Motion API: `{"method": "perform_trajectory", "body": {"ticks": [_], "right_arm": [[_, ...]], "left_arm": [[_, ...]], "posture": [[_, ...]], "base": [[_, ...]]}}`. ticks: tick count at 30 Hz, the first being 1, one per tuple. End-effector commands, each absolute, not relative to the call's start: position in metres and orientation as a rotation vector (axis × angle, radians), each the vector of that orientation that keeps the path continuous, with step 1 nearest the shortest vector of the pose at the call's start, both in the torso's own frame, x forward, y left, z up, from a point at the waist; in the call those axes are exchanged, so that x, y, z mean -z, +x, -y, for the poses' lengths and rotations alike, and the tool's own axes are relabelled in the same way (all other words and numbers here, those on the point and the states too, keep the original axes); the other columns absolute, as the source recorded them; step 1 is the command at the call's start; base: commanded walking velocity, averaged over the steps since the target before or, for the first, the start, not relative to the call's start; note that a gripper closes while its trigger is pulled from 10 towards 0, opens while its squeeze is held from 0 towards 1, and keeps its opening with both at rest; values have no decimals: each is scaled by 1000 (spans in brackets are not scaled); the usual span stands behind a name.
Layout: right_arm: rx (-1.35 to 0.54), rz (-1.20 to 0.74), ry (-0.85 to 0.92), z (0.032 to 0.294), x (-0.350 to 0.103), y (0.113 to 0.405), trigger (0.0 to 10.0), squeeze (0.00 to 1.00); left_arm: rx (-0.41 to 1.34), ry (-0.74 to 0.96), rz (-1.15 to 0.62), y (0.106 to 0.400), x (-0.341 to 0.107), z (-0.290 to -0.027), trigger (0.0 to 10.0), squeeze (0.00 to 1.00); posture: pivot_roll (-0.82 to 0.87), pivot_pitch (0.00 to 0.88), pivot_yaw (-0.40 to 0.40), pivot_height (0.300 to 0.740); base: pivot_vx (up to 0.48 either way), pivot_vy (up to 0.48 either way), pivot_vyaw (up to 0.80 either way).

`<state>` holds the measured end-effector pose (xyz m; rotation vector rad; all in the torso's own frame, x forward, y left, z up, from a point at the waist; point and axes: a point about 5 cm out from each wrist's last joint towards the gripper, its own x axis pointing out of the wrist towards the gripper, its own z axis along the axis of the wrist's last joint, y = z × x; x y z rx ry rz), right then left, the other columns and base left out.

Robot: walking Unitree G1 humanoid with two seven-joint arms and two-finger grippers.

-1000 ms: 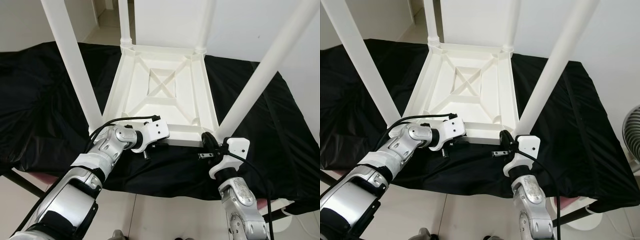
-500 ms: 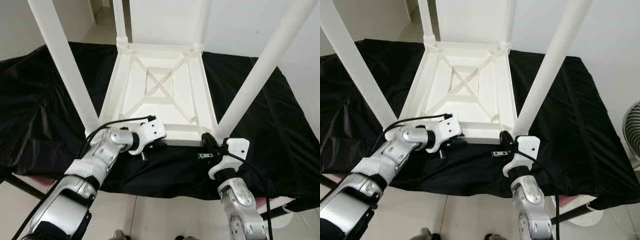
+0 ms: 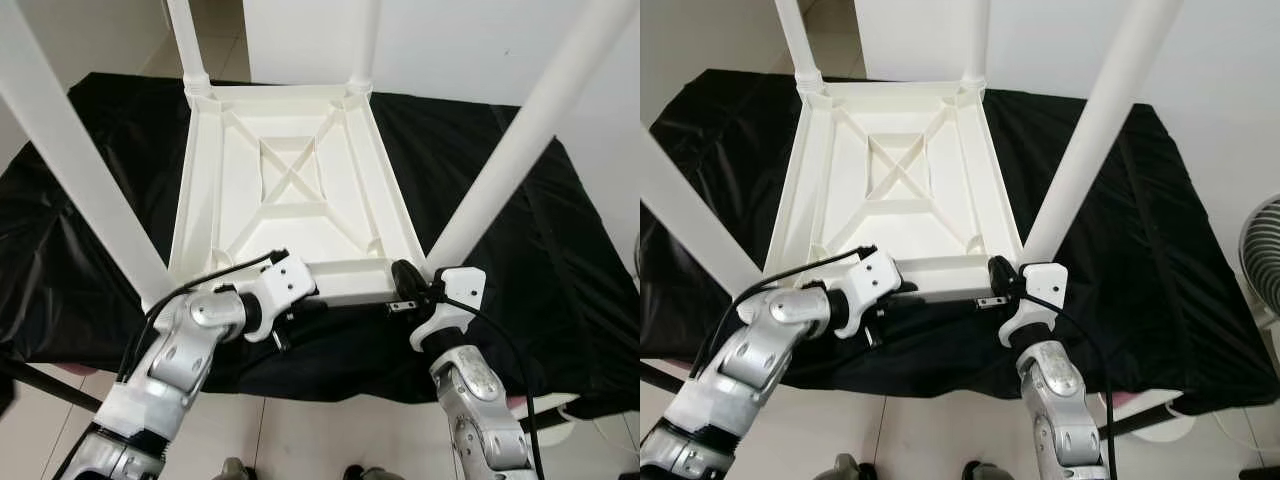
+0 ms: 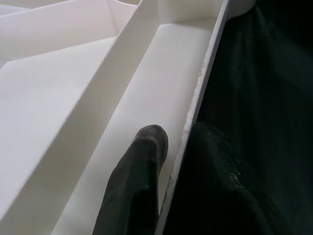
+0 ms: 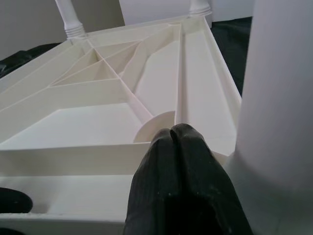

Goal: Building children table

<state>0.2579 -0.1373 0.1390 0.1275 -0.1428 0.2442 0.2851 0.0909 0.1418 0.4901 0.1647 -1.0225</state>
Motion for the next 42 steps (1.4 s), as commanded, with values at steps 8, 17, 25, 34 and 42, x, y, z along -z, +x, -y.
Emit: {"method": "perform_trajectory", "body": {"ticks": [8, 17, 25, 34, 42], "right_arm": [[-257, 116, 120, 138, -134, 260, 10000, 0], [-304, 134, 120, 137, -140, 263, 10000, 0], [-314, 146, 122, 135, -143, 260, 10000, 0], [-302, 151, 123, 136, -143, 261, 10000, 0], [-295, 160, 127, 135, -146, 261, 10000, 0]], "left_arm": [[756, 413, -194, 294, -141, -98, 0, 0], [728, 403, -162, 314, -150, -82, 0, 0], [720, 421, -135, 343, -159, -66, 0, 0], [706, 469, -137, 363, -156, -61, 0, 0], [679, 479, -131, 373, -160, -61, 0, 0]], "posture": [[130, 131, -26, 740], [107, 127, -22, 740], [86, 129, -12, 740], [76, 127, -10, 740], [70, 127, -8, 740]], "base": [[0, 0, 0], [0, 0, 0], [0, 0, 0], [0, 0, 0], [0, 0, 0]]}}
